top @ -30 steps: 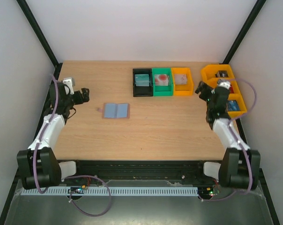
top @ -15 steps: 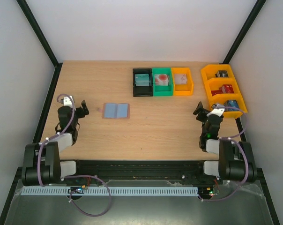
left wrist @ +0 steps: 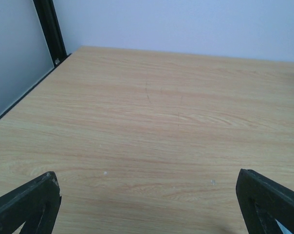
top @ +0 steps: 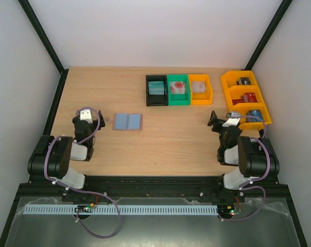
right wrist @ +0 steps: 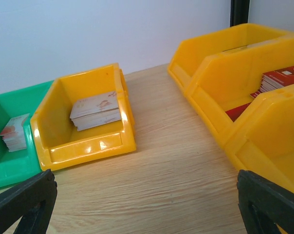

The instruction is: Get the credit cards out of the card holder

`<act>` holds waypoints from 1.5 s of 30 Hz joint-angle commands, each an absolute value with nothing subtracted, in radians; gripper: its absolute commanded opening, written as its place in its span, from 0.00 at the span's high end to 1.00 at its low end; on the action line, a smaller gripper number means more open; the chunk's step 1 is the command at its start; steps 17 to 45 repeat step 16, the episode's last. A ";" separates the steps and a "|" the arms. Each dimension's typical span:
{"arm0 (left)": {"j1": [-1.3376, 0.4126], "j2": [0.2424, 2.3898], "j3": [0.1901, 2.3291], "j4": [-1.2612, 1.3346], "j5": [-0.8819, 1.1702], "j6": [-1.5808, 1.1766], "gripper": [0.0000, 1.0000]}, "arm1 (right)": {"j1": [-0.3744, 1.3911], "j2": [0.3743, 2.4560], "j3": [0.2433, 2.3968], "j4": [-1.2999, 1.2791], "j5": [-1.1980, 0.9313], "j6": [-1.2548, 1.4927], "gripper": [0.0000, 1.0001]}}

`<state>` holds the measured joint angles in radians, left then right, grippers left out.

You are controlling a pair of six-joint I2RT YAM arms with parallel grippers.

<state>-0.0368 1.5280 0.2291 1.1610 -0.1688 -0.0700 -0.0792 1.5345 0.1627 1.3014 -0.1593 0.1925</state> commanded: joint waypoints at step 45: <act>-0.029 1.539 0.243 1.282 -0.161 -0.046 0.01 | -0.044 1.532 0.206 1.315 -0.111 0.146 0.01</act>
